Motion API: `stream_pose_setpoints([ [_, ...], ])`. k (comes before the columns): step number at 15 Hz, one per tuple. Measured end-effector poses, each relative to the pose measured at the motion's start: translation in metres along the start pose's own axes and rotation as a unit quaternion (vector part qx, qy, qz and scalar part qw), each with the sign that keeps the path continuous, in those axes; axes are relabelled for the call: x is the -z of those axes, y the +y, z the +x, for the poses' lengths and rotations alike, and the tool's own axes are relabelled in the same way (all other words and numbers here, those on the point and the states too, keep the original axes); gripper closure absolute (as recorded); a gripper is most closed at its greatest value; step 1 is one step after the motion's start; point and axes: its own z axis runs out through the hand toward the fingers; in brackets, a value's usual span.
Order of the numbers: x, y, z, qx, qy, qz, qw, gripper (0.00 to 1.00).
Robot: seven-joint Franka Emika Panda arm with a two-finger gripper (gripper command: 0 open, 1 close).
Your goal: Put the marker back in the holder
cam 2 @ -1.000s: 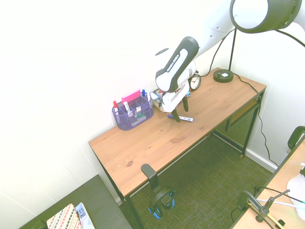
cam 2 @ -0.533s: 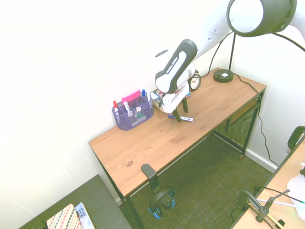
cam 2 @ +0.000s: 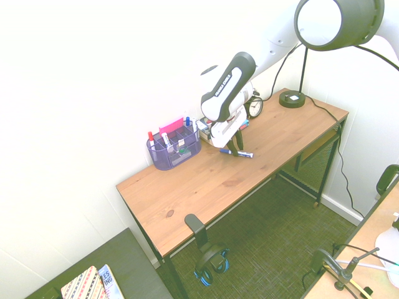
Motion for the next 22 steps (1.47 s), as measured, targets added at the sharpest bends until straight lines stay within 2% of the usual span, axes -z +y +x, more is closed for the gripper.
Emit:
stream_pose_setpoints([
  [8,0.007,0.001,0.004,-0.002,-0.009,0.003,1.0,1.0],
  [10,0.013,0.004,0.007,-0.006,0.001,0.008,1.0,1.0],
  [13,0.033,0.026,0.0,-0.016,0.041,0.032,0.998,1.0],
  [16,0.065,0.039,-0.032,-0.017,0.103,0.059,0.993,1.0],
  [22,0.156,0.009,-0.142,-0.012,0.208,0.105,0.972,1.0],
])
